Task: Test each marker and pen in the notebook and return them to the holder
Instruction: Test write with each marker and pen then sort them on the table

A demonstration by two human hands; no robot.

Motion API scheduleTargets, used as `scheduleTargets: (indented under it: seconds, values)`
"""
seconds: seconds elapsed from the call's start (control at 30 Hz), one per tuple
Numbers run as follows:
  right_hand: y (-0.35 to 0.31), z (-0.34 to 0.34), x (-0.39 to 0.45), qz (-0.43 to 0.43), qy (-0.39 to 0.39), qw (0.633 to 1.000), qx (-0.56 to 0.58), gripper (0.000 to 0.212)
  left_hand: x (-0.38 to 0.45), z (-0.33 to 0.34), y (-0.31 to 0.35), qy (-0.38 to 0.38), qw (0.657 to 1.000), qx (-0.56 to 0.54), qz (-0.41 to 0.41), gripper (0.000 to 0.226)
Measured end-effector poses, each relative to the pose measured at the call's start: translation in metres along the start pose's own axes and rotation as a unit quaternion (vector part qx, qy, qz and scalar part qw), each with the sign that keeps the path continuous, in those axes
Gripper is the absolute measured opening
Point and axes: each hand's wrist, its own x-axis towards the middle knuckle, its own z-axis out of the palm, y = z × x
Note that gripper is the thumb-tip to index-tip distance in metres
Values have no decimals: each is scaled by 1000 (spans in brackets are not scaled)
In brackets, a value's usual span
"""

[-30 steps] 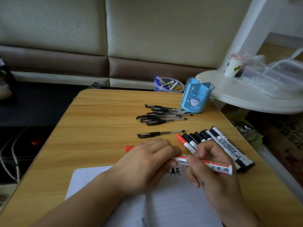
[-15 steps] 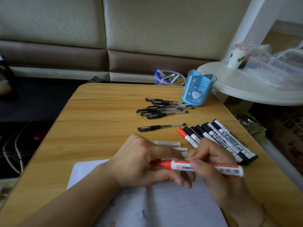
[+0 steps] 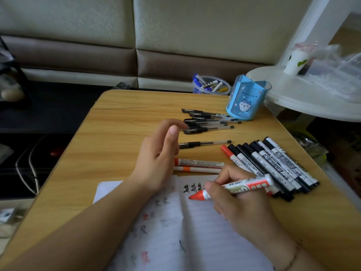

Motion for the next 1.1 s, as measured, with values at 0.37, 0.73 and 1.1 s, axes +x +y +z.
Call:
scheduleTargets:
  seconds: [0.37,0.73,1.1]
  values:
    - [1,2,0,-5,-13,999,-38,26,-1,-4,1,3,999,-39,23,46]
    - [2,1,0,3,-17,999,-28,25,0,-2,-4,-13,998,24,51,37]
    - [1,1,2,19,-10,1000,-15,25,0,-1,-2,-41,997,46,52,44]
